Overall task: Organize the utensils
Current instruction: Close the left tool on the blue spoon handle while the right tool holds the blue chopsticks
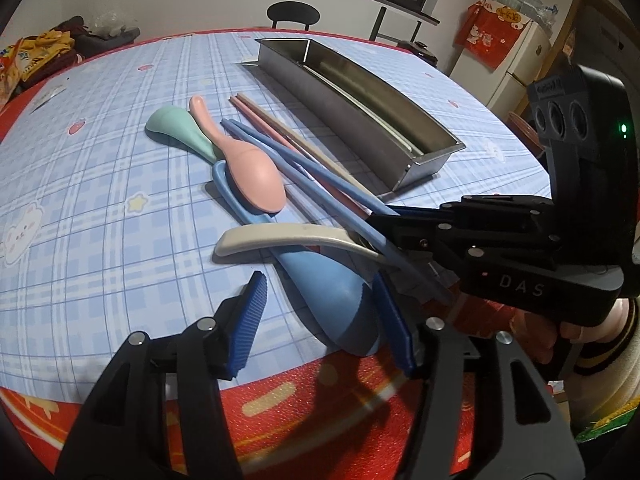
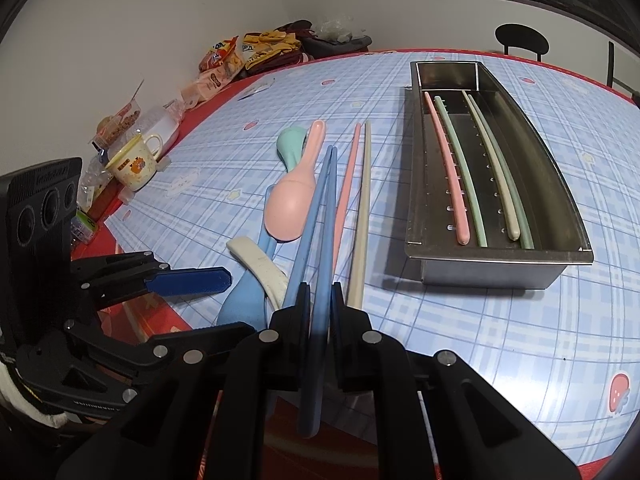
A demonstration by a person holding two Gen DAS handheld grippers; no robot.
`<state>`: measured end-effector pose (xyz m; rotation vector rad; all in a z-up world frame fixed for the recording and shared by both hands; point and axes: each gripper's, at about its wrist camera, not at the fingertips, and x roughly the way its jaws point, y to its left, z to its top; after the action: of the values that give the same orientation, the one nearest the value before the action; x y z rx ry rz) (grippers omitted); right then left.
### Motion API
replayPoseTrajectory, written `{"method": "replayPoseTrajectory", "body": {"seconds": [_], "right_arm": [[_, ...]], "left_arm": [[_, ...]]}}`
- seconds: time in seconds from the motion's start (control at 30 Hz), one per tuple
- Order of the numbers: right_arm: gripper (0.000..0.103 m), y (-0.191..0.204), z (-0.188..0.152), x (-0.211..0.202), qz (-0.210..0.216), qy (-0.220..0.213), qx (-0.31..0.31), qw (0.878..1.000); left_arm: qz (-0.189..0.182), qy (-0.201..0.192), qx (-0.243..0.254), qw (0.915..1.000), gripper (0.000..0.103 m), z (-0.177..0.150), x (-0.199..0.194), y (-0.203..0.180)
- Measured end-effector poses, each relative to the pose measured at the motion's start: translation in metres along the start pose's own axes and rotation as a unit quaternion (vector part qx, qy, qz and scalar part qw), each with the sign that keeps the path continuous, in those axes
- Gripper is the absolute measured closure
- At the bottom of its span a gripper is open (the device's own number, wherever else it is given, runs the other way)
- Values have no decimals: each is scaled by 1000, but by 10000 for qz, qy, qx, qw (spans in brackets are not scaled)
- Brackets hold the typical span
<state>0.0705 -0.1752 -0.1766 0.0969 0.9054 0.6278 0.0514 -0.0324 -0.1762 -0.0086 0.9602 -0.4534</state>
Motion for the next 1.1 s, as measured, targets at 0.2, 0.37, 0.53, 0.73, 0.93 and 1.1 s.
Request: {"method": "replayPoseTrajectory", "body": {"seconds": [0.2, 0.37, 0.53, 0.73, 0.93, 1.1], "right_arm": [[93, -2, 0, 0, 63, -28, 26, 10000], [93, -4, -1, 0, 118, -42, 48, 9999], [93, -5, -1, -1, 138, -47, 59, 9999], [93, -5, -1, -1, 147, -51, 74, 9999], [93, -5, -2, -1, 152, -44, 77, 9998], [93, -5, -1, -1, 154, -44, 75, 9998]], "left_arm": [[124, 9, 71, 9999, 49, -1, 1, -8], [191, -9, 22, 9998, 56, 0, 2, -7], [118, -7, -67, 9999, 57, 2, 2, -2], [42, -32, -163, 9999, 60, 2, 0, 5], [131, -30, -261, 9996, 66, 2, -7, 19], [90, -65, -347, 9993, 68, -2, -12, 25]]}}
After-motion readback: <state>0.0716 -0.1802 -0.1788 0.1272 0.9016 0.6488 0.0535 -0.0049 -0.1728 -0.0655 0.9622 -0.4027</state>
